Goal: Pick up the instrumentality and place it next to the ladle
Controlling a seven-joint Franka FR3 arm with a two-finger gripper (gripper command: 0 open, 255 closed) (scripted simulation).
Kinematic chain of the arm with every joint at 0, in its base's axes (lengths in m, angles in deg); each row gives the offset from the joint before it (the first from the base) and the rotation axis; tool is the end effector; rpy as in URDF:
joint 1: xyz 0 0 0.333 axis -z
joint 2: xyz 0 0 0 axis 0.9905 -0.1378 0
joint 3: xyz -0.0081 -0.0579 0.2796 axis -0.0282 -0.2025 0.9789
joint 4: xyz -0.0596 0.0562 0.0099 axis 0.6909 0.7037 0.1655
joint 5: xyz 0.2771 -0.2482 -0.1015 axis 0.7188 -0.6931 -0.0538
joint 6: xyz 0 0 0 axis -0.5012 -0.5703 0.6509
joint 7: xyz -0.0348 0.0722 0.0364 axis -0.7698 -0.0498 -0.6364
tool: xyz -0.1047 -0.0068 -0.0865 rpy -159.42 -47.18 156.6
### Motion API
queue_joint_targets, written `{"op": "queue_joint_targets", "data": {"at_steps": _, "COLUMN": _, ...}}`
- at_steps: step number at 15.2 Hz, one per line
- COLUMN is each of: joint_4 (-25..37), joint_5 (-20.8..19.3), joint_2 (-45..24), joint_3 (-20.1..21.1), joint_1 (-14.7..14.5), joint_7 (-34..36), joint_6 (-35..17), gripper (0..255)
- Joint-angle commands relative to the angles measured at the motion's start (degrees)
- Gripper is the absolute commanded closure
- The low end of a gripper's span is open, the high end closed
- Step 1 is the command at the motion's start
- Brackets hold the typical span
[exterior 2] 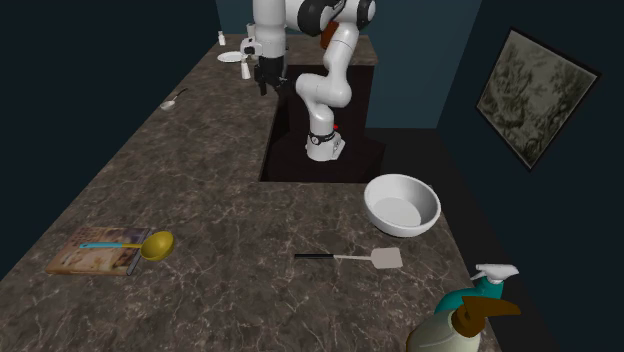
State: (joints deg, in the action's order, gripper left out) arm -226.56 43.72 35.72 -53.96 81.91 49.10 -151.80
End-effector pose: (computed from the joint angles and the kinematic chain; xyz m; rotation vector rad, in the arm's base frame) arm 0.3085 -0.0139 0.5117 3.0147 -0.2419 -0.0410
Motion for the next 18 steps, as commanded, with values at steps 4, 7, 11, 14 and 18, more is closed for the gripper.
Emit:
{"op": "queue_joint_targets", "data": {"at_steps": 4, "joint_4": -1.9, "joint_5": 3.51, "joint_2": -0.1, "joint_3": 4.15, "joint_1": -0.65, "joint_7": 6.74, "joint_6": -1.86, "gripper": 0}}
{"op": "queue_joint_targets", "data": {"at_steps": 7, "joint_4": -3.0, "joint_5": 6.97, "joint_2": -1.22, "joint_3": 8.4, "joint_1": -1.34, "joint_7": 13.45, "joint_6": -4.14, "gripper": 0}}
{"op": "queue_joint_targets", "data": {"at_steps": 11, "joint_4": -3.18, "joint_5": 11.2, "joint_2": -4.32, "joint_3": 14.17, "joint_1": -2.0, "joint_7": 22.32, "joint_6": -7.77, "gripper": 0}}
{"op": "queue_joint_targets", "data": {"at_steps": 14, "joint_4": -2.33, "joint_5": 13.79, "joint_2": -7.78, "joint_3": 18.52, "joint_1": -2.15, "joint_7": 28.94, "joint_6": -10.83, "gripper": 0}}
{"op": "queue_joint_targets", "data": {"at_steps": 18, "joint_4": 0.1, "joint_5": 16.08, "joint_2": -13.72, "joint_3": 24.37, "joint_1": -1.63, "joint_7": 37.79, "joint_6": -15.12, "gripper": 0}}
